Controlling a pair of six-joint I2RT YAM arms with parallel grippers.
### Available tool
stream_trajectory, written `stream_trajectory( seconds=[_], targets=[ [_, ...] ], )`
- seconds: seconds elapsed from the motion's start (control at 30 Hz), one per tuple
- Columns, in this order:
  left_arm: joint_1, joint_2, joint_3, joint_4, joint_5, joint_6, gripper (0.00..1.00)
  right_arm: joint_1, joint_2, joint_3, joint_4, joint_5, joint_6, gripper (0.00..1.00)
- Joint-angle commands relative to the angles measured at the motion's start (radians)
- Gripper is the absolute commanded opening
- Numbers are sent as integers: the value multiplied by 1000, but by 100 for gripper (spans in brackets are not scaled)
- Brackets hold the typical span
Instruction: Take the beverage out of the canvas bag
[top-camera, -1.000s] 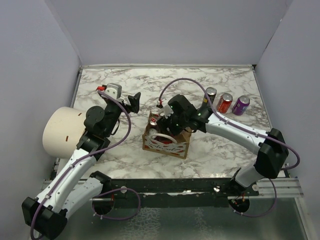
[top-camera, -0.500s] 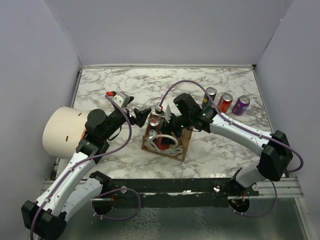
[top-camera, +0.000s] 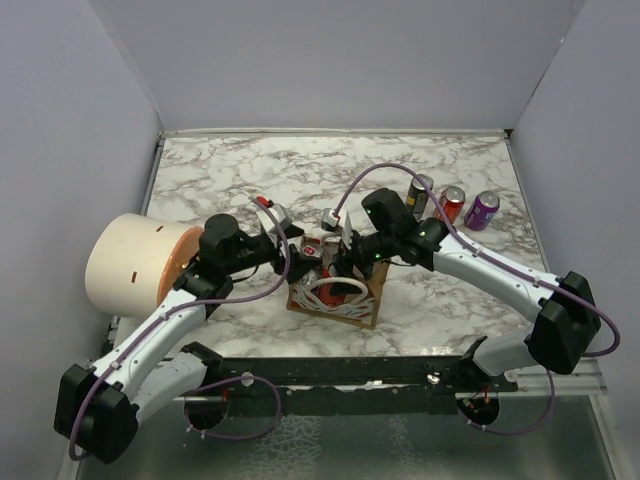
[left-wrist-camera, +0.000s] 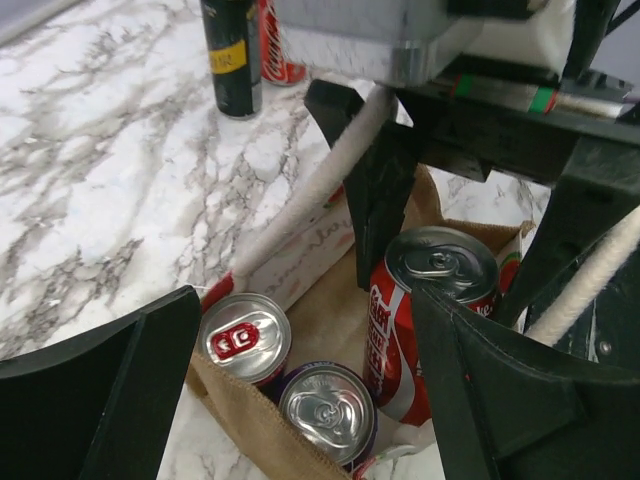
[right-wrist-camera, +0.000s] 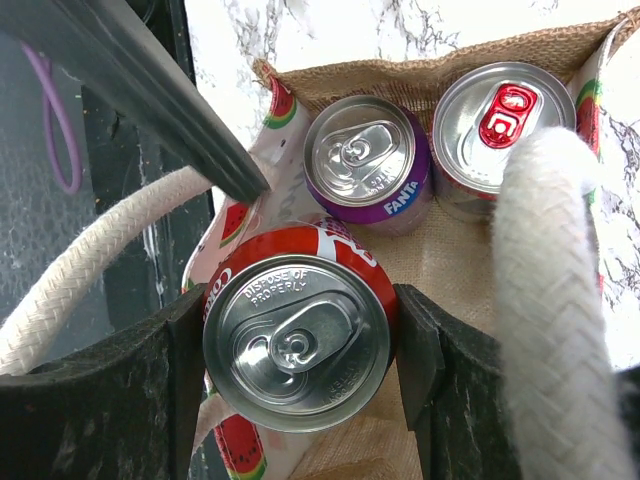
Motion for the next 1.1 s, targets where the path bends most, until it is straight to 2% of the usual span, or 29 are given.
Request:
stream_trajectory(
  seconds=[0.0, 0.13, 0.2, 0.3, 0.43, 0.57, 0.67, 0.8, 0.93, 1.07],
  targets=[
    [-46, 98, -23, 184, 15, 75, 87, 0, -31, 44, 71, -113, 4, 2],
    [-51, 232, 47, 236, 41, 92, 78, 0, -18, 70, 63, -97, 0, 2],
    [-53, 292, 74, 271, 40, 101, 66, 0, -13, 79, 66, -78, -4, 2],
    [-50, 346, 95, 350, -65, 95, 48, 0, 2, 102, 53, -44, -15, 2],
    [-47, 364, 136, 437, -43, 78, 31, 0, 30, 109, 37, -7, -30, 2],
    [-47, 350, 184, 412, 3, 103, 14, 0, 62, 93, 32, 41, -40, 2],
    [-46, 318, 156, 432, -23, 121, 1, 0, 87, 75, 52, 57, -30, 2],
    [-29, 285, 106, 505, -128, 65, 0, 0, 123, 91, 31, 20, -26, 2],
    [-25, 321, 141, 421, -165, 85, 0, 0, 123, 118, 25, -9, -3, 2],
    [-21, 367, 199, 337, -202, 42, 0, -1, 76, 122, 54, -90, 28, 2]
  ],
)
